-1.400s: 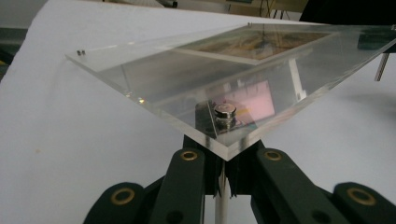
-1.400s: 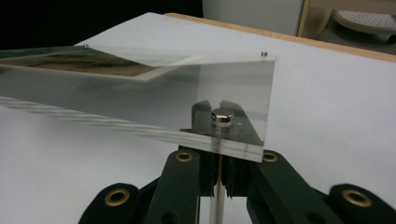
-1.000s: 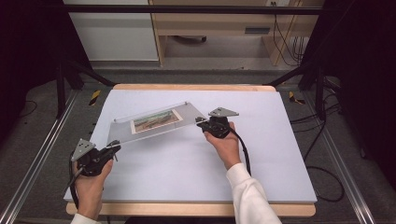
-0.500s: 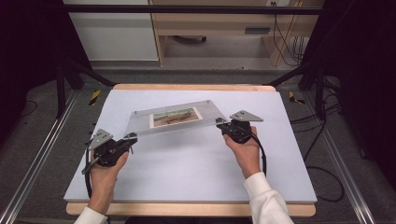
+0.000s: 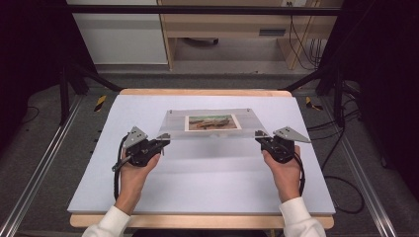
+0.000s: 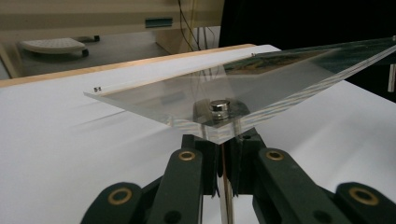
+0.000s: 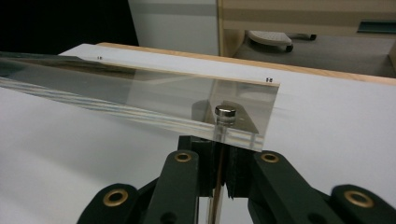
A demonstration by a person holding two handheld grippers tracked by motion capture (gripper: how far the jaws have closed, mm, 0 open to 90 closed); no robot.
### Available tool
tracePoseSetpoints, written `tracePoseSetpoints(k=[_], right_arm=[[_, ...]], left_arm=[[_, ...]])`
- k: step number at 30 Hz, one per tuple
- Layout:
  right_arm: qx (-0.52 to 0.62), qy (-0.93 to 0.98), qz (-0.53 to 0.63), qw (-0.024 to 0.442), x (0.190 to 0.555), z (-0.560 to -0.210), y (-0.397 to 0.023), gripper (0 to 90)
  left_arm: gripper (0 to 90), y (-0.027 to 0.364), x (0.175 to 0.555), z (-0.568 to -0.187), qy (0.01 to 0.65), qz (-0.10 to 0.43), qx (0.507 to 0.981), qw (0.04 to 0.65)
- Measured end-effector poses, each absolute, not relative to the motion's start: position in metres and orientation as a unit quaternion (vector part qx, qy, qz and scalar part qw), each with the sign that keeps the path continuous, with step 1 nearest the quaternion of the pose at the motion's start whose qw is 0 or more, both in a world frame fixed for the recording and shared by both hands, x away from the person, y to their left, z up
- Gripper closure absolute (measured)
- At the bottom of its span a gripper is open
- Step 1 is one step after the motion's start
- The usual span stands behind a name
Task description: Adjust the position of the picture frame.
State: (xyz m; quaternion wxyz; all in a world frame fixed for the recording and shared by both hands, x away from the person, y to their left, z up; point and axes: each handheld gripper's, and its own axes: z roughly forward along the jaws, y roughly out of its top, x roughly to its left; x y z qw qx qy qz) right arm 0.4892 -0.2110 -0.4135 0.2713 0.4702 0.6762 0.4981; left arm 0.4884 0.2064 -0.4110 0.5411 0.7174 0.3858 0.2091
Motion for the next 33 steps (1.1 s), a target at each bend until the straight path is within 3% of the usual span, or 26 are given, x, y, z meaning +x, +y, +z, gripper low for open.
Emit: tracePoseSetpoints(k=[11,33], right_arm=[[0.492,0.656,0.500,0.280,0.471,-0.424,-0.227,84.3],[0.491,0.663,0.494,0.274,0.471,-0.439,-0.203,84.1]], left_arm=[[82.7,0.190,0.491,-0.417,0.364,0.201,0.729,0.543],[82.8,0.213,0.482,-0.432,0.378,0.196,0.724,0.543]])
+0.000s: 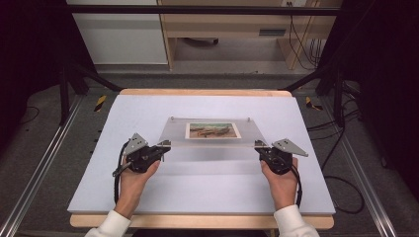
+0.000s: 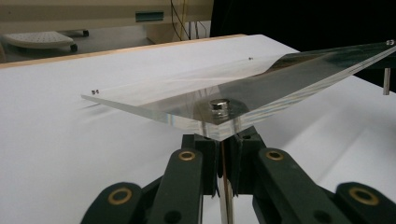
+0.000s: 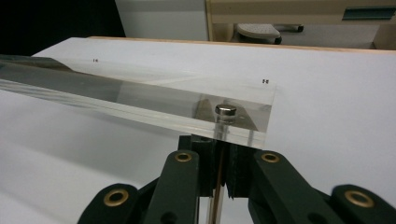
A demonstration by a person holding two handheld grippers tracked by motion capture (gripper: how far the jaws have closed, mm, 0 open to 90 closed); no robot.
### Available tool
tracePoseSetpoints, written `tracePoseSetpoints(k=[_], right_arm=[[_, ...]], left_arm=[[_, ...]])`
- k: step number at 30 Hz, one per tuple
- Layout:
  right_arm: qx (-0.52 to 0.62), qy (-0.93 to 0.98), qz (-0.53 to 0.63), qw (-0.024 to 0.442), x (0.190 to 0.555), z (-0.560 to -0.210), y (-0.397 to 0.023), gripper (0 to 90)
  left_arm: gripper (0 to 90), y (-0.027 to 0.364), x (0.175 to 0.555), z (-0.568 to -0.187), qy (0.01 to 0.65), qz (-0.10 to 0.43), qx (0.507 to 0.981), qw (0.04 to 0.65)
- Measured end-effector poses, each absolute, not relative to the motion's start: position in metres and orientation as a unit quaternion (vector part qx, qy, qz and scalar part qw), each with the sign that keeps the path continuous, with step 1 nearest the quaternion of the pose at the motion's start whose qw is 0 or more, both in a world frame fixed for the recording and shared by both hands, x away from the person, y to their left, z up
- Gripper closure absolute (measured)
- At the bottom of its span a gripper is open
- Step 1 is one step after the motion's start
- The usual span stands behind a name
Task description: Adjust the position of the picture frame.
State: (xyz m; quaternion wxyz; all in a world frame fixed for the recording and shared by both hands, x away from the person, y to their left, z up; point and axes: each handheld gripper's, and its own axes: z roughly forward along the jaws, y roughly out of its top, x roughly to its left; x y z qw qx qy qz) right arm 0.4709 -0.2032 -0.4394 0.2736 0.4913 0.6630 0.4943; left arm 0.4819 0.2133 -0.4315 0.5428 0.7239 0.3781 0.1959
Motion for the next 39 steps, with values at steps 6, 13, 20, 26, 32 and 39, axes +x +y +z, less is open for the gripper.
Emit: tracePoseSetpoints(k=[6,13,20,26,32,39], right_arm=[[0.491,0.667,0.491,0.269,0.470,-0.442,-0.199,83.9],[0.488,0.672,0.486,0.273,0.467,-0.446,-0.196,83.9],[0.496,0.682,0.472,0.257,0.463,-0.453,-0.194,84.2],[0.503,0.692,0.460,0.236,0.462,-0.461,-0.194,84.5],[0.511,0.704,0.445,0.212,0.460,-0.470,-0.195,83.7],[0.512,0.710,0.437,0.207,0.459,-0.474,-0.195,83.5]], left_arm=[[82.9,0.218,0.483,-0.436,0.383,0.196,0.724,0.539],[82.9,0.220,0.481,-0.443,0.388,0.188,0.732,0.528],[83.4,0.219,0.476,-0.450,0.402,0.183,0.745,0.501],[83.9,0.218,0.475,-0.457,0.412,0.174,0.754,0.482],[83.9,0.216,0.473,-0.464,0.420,0.168,0.764,0.461],[83.9,0.215,0.473,-0.468,0.419,0.167,0.771,0.449]])
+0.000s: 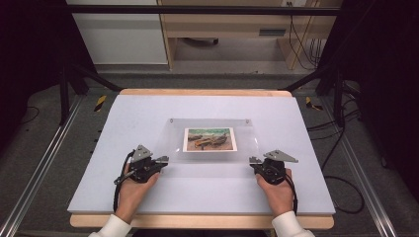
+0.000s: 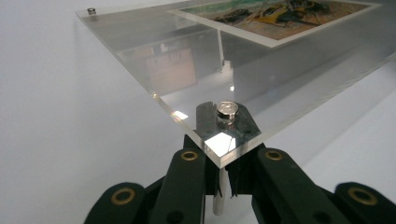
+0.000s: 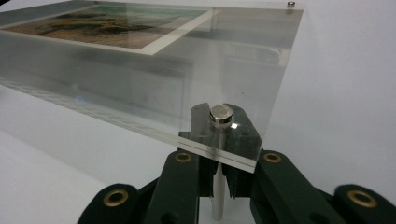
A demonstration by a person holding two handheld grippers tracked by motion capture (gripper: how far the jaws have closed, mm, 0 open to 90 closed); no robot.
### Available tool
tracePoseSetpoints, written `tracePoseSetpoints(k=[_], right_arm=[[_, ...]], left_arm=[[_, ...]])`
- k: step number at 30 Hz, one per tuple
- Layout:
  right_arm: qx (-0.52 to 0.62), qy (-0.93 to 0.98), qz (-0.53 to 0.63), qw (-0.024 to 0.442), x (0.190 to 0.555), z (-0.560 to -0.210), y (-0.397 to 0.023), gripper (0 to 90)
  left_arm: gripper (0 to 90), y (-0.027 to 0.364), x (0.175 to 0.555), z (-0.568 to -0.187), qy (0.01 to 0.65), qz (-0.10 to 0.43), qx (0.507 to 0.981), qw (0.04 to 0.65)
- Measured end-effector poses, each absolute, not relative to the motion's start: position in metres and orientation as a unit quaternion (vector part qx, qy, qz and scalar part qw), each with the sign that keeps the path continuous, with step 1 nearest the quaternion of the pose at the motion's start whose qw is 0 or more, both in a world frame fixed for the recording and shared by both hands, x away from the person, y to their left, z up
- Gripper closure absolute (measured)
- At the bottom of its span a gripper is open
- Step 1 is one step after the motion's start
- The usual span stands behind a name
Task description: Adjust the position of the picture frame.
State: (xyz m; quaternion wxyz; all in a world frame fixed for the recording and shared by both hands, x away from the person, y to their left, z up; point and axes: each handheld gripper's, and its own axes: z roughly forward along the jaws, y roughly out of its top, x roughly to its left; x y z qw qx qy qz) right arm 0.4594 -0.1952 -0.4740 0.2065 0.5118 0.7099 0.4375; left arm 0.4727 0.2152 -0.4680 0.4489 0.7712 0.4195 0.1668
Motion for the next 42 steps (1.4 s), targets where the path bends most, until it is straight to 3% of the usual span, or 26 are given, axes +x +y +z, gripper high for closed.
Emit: tracePoseSetpoints(k=[31,34,35,37,38,39,41,42], right_arm=[[0.513,0.716,0.429,0.202,0.457,-0.477,-0.197,80.7],[0.514,0.715,0.429,0.198,0.456,-0.477,-0.201,69.2],[0.514,0.715,0.429,0.198,0.456,-0.477,-0.201,69.2],[0.519,0.715,0.426,0.198,0.454,-0.476,-0.201,59.3],[0.514,0.720,0.420,0.202,0.450,-0.474,-0.202,48.7],[0.514,0.720,0.420,0.202,0.450,-0.474,-0.202,48.7],[0.508,0.728,0.408,0.214,0.444,-0.471,-0.201,39.1],[0.508,0.728,0.408,0.214,0.444,-0.471,-0.201,35.5]], left_arm=[[83.6,0.214,0.473,-0.471,0.416,0.160,0.782,0.435],[77.5,0.214,0.473,-0.471,0.409,0.162,0.788,0.431],[77.5,0.213,0.473,-0.471,0.405,0.163,0.790,0.430],[68.6,0.212,0.471,-0.470,0.402,0.168,0.795,0.422],[56.3,0.212,0.470,-0.469,0.401,0.169,0.795,0.423],[56.3,0.212,0.469,-0.469,0.400,0.167,0.795,0.424],[42.3,0.213,0.466,-0.467,0.397,0.164,0.797,0.424],[42.3,0.213,0.465,-0.466,0.397,0.162,0.797,0.426]])
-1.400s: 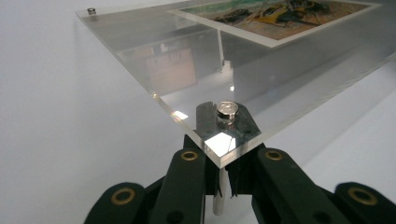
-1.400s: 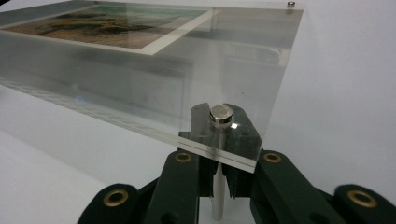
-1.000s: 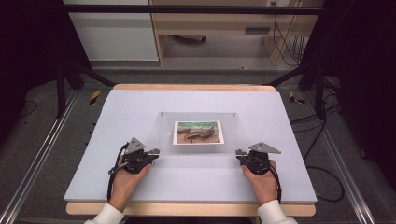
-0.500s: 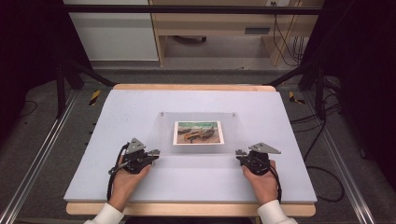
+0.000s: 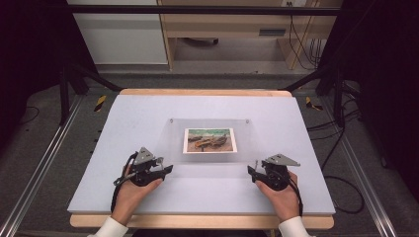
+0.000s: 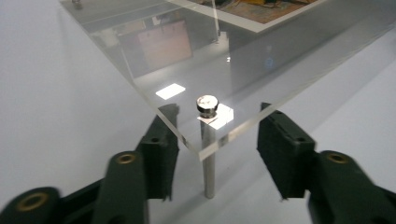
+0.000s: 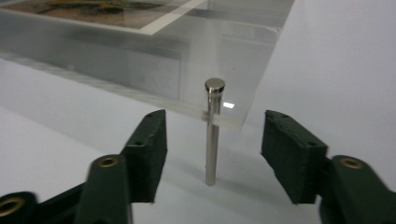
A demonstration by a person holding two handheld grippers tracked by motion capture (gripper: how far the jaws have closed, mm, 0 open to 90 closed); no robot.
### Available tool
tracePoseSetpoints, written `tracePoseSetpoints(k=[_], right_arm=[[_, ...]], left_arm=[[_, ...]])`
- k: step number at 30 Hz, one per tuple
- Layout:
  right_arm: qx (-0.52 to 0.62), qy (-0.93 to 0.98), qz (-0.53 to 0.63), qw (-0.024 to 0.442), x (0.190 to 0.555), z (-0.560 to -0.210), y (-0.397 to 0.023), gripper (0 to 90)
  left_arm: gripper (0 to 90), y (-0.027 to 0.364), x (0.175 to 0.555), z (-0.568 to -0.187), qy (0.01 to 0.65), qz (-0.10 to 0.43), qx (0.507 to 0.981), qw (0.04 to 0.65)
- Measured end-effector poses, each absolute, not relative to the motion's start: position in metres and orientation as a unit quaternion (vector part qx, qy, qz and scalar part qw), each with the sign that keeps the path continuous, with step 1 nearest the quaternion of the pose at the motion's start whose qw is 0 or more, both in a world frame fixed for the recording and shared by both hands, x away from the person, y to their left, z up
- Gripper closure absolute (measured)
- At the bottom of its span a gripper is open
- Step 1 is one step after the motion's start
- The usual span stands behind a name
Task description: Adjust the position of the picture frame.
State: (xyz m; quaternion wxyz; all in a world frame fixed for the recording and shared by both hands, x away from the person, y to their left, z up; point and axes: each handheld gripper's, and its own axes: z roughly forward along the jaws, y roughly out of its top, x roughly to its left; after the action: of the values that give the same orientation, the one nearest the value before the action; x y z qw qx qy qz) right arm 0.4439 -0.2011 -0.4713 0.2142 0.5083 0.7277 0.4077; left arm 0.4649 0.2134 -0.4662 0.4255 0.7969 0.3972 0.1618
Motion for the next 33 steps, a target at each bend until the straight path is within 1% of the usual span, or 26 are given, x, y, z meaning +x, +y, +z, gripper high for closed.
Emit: tracePoseSetpoints(k=[1,2,3,5,6,9,10,12,15,18,27,33], right_arm=[[0.504,0.731,0.405,0.219,0.439,-0.469,-0.201,27.2],[0.504,0.731,0.405,0.219,0.439,-0.469,-0.201,27.2],[0.503,0.731,0.403,0.224,0.437,-0.468,-0.201,24.8],[0.497,0.735,0.399,0.232,0.433,-0.466,-0.202,19.4],[0.496,0.735,0.398,0.234,0.432,-0.466,-0.202,17.9],[0.490,0.736,0.399,0.244,0.426,-0.462,-0.205,12.5],[0.490,0.736,0.399,0.244,0.426,-0.462,-0.205,12.5],[0.489,0.733,0.403,0.249,0.423,-0.459,-0.207,10.9],[0.483,0.729,0.413,0.254,0.421,-0.456,-0.211,8.2],[0.481,0.724,0.422,0.258,0.420,-0.454,-0.214,7.7],[0.481,0.714,0.434,0.265,0.419,-0.450,-0.216,8.3],[0.482,0.713,0.433,0.266,0.420,-0.450,-0.217,9.4]], left_arm=[[34.3,0.214,0.464,-0.465,0.396,0.160,0.798,0.425],[34.3,0.215,0.463,-0.465,0.395,0.160,0.799,0.425],[32.1,0.216,0.462,-0.464,0.395,0.161,0.799,0.424],[23.9,0.218,0.461,-0.463,0.397,0.161,0.794,0.431],[23.9,0.219,0.460,-0.462,0.397,0.162,0.794,0.430],[12.5,0.223,0.460,-0.458,0.400,0.166,0.791,0.432],[12.5,0.224,0.460,-0.457,0.399,0.168,0.788,0.438],[9.1,0.227,0.460,-0.455,0.394,0.168,0.785,0.448],[8.2,0.231,0.460,-0.452,0.394,0.172,0.779,0.457],[7.4,0.233,0.461,-0.451,0.393,0.172,0.776,0.463],[7.3,0.233,0.461,-0.450,0.384,0.177,0.777,0.467],[7.1,0.233,0.461,-0.449,0.379,0.187,0.782,0.458]])
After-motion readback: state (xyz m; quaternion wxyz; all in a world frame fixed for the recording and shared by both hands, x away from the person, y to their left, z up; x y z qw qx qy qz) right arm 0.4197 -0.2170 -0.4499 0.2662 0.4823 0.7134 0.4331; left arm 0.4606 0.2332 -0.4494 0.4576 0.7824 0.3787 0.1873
